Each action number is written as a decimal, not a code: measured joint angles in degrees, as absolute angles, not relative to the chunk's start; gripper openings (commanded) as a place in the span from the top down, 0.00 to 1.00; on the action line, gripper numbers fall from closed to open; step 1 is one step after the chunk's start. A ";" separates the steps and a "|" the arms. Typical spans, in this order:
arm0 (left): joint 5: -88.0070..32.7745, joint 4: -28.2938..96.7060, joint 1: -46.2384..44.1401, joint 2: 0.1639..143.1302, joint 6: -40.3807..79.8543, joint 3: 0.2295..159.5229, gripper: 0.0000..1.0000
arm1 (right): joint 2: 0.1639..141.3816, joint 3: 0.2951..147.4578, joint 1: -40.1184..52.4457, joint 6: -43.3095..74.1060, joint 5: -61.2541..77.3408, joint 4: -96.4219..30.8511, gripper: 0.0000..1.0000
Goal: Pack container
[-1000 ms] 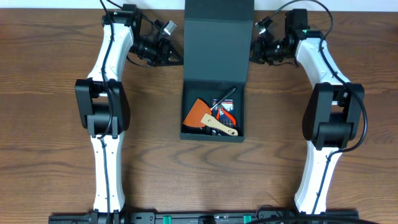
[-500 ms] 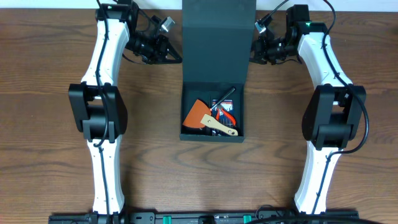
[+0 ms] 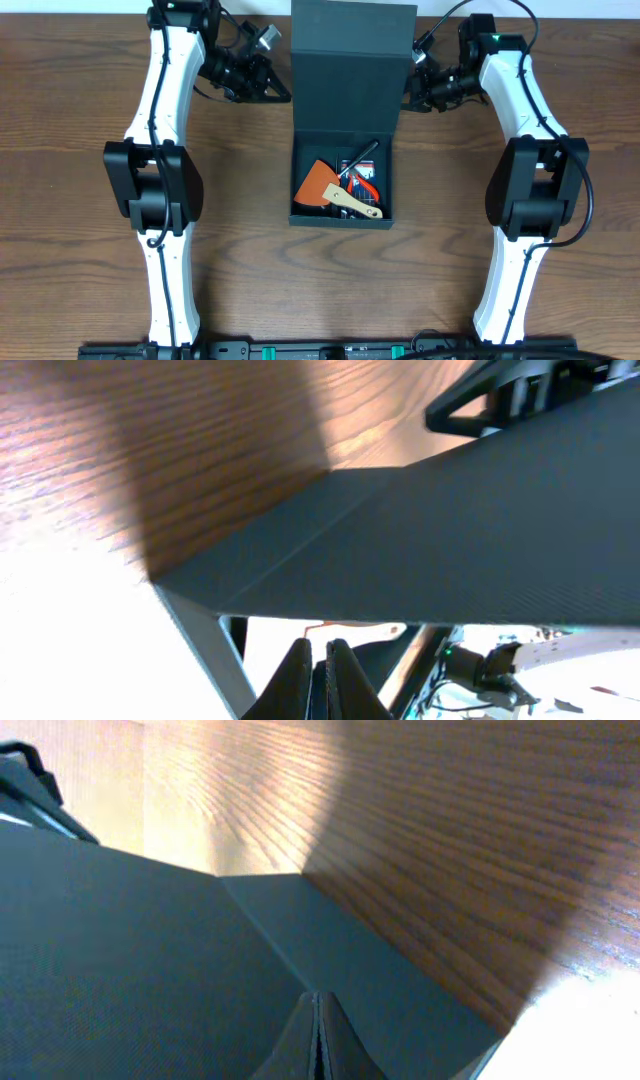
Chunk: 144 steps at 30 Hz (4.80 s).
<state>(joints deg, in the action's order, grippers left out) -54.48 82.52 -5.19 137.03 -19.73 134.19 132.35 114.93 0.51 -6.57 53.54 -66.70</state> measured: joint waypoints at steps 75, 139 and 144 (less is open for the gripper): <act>-15.27 86.56 -33.56 134.69 11.68 134.19 0.94 | 132.42 124.66 -0.03 -9.19 25.80 -86.50 0.99; 9.89 65.39 -18.74 107.53 15.84 124.05 0.01 | 132.42 124.73 -4.16 -9.43 14.09 -77.67 0.01; 9.89 65.39 -18.74 107.53 15.84 124.05 0.01 | 132.42 124.73 -4.16 -9.43 14.09 -77.67 0.01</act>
